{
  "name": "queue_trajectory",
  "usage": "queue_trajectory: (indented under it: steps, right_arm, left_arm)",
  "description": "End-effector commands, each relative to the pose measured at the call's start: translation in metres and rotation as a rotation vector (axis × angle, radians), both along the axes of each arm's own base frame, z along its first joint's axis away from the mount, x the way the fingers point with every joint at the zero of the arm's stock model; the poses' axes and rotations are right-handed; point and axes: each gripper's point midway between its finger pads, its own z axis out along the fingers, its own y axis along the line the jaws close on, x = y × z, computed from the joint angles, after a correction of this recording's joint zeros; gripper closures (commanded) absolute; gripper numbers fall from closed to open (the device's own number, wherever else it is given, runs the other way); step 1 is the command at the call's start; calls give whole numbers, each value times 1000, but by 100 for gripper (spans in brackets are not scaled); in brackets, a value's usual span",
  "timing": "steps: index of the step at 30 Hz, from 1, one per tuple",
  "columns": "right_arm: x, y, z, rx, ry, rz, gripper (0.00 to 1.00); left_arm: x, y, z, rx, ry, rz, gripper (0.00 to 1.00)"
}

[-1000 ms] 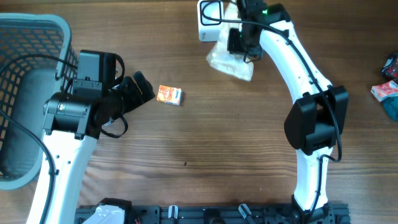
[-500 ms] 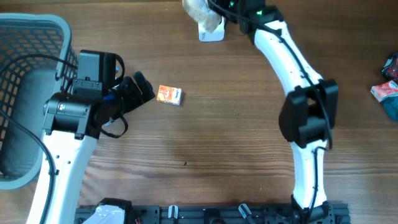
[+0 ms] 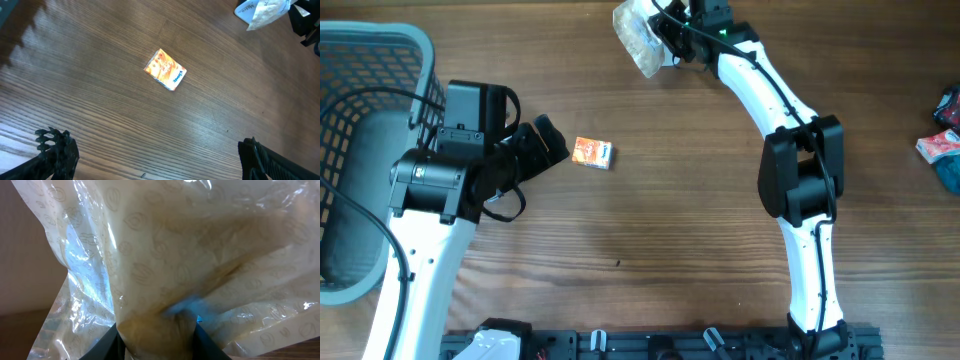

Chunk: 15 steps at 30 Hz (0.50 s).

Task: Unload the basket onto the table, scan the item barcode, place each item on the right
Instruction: 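Lift the powder bag and hold it against the scanner window, then carry the powder bag to the right table edge and release it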

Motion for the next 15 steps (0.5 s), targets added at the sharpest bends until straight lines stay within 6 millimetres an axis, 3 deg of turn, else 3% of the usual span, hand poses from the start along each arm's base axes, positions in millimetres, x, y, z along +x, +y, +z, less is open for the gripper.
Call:
queue_trajectory:
  steps: [1,4,6,8,11,14,15]
  right_arm:
    - [9,-20,48,3,-85,-41,95]
    - [8,-59,83,-17,-102,-118,95]
    - [3,-110,111,-47,-101,-213,95]
    - [-7,-172,127,-75,-65,-323,95]
    - [-34,-279,112,-108,82,-500,95]
    - [-85,-393,79,-210,274,-707,96]
    - [-97,-413,73,-244,306,-737,95]
  left_arm:
    - [1,2,5,7,-18,-8,0]
    - [1,2,5,7,-18,-8,0]
    - [1,2,5,7,-18,-8,0]
    - [1,2,4,7,-17,-8,0]
    - [1,2,5,7,-18,-8,0]
    - [1,2,5,7,-18,-8,0]
    - [1,2,5,7,-18,-8,0]
